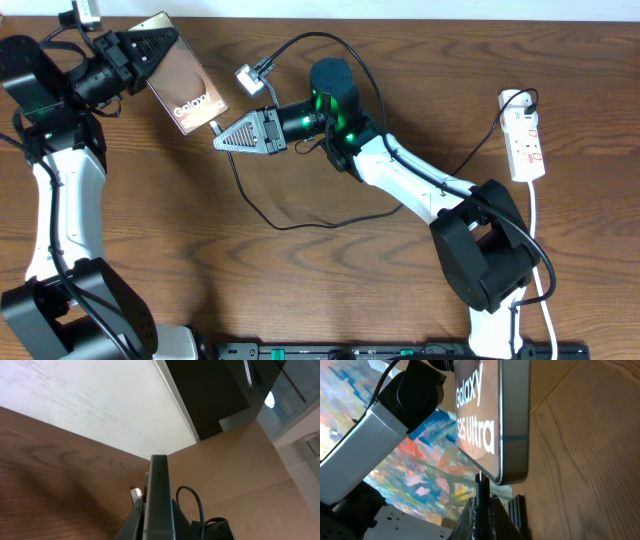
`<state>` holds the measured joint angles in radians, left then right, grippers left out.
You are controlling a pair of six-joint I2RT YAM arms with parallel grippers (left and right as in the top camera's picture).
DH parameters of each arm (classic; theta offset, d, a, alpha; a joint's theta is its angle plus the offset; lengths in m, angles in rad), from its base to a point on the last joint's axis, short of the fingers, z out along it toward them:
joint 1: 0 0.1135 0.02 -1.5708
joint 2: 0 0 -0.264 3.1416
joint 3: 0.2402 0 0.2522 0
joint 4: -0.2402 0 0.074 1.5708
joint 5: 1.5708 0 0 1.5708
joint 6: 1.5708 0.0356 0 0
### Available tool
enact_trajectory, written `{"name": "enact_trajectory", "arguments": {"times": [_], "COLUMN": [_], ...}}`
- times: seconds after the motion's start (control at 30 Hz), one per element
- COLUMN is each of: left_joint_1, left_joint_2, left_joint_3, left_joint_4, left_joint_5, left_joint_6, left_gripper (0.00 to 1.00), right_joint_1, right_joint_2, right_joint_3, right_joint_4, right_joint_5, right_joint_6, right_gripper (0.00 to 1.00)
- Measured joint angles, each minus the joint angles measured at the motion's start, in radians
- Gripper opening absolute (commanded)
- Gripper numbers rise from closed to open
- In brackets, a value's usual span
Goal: Plug charger to phone and switch on socket
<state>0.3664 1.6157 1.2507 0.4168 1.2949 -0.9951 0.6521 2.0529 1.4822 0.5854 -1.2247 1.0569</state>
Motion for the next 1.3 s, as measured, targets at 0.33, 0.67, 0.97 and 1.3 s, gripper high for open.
{"name": "enact_trajectory", "arguments": {"times": [0.33,0.67,0.97,1.3], "left_joint_1": [0.000,-0.021,-0.023,-0.023], "left_joint_2": [0.000,0.000,0.000,0.000], "left_joint_3": [0.000,0.000,0.000,0.000], "left_joint_4": [0.000,0.001,0.001,0.001], "left_joint_5": [0.000,-0.013,-0.015,-0.015], "left_joint_6": [0.000,0.005,0.005,0.005], "left_gripper": [0.07,0.07,0.07,0.07], "right_joint_1": [0.000,0.005,0.005,0.002], "right_joint_2": [0.000,0.000,0.000,0.000], "right_joint_3": [0.000,0.000,0.000,0.000], "right_joint_4": [0.000,0.002,0.004,0.004], "right_joint_5": [0.002,-0.006,-0.006,-0.009], "right_joint_6": [0.001,0.001,0.001,0.001], "right_gripper": [0.01,0.01,0.01,0.01]}}
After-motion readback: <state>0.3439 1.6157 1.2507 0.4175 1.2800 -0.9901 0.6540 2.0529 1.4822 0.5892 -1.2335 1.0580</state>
